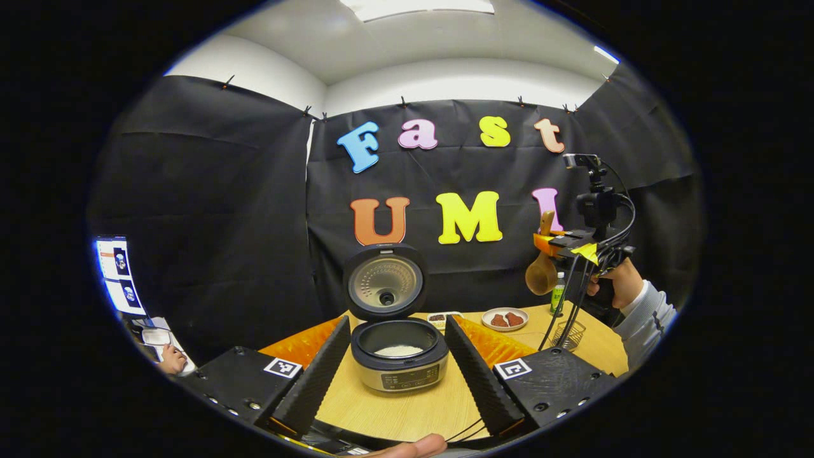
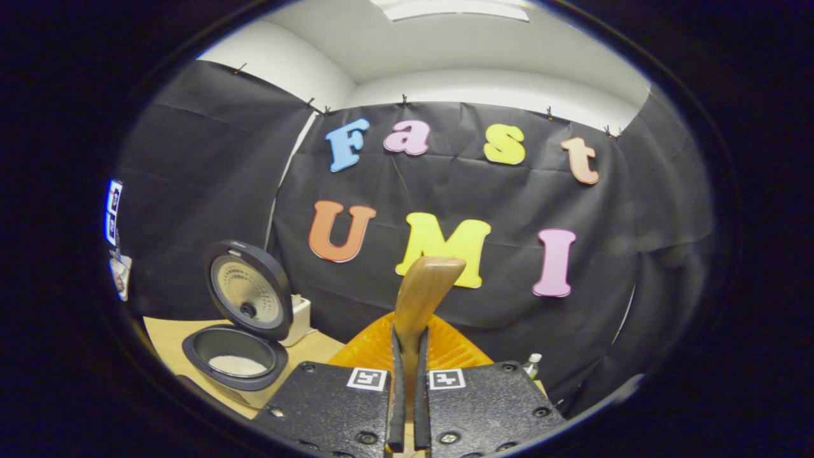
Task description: Close the left gripper, press the button to open the rice cooker; take a wooden spoon from the chopstick holder with the right hand, scoop a spoonful of rice and pour it into the rice cooker, then put the wooden spoon back into the chopstick holder.
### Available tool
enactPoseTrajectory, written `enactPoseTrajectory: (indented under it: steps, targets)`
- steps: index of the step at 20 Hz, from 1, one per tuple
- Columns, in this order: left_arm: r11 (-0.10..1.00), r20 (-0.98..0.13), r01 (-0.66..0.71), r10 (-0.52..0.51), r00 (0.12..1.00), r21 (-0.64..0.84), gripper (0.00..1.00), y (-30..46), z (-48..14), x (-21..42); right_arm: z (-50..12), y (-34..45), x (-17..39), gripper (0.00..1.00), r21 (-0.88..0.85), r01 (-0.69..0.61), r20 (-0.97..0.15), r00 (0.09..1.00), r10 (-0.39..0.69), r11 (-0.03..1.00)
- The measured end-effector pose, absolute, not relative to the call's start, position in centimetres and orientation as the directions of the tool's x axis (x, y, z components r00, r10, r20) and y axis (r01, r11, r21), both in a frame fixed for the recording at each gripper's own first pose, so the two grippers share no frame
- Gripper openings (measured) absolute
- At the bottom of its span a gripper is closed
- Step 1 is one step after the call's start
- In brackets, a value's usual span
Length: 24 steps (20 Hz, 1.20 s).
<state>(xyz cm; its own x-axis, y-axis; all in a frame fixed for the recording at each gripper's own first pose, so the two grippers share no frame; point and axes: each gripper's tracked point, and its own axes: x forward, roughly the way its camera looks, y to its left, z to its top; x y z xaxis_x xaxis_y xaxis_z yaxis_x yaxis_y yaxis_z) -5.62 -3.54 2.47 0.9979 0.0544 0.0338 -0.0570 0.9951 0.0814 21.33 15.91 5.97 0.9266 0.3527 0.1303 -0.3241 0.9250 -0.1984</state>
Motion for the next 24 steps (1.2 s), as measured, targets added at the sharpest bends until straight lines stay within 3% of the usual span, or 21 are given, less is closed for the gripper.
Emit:
enactPoseTrajectory:
  steps: [5, 6, 7, 13, 24]
  targets:
    - [0.996, 0.038, -0.031, 0.028, 0.999, 0.088, 0.95, -5.0, 2.2, -4.5, 3.0, 9.9, 23.0, 0.10, -0.141, -0.249, 0.097, 0.960, 0.264, 0.958]
    - [0.995, 0.039, -0.030, 0.026, 0.999, 0.095, 1.00, -5.1, 2.3, -4.4, 2.1, 9.0, 23.5, 0.10, -0.123, -0.241, 0.081, 0.964, 0.252, 0.963]
    - [0.994, 0.041, -0.032, 0.028, 0.999, 0.103, 0.95, -5.1, 2.3, -4.2, 1.4, 8.1, 24.0, 0.11, -0.105, -0.230, 0.076, 0.968, 0.238, 0.968]
    - [0.996, 0.028, -0.028, 0.026, 0.999, 0.090, 0.93, -4.9, 1.9, -3.2, -5.0, 2.6, 27.9, 0.14, -0.006, -0.106, -0.022, 0.994, 0.106, 0.994]
    - [0.996, -0.005, -0.031, 0.031, 1.000, 0.087, 0.93, -5.2, 1.4, -2.4, -9.9, 0.6, 30.2, 0.21, 0.082, -0.101, -0.114, 0.987, 0.110, 0.992]
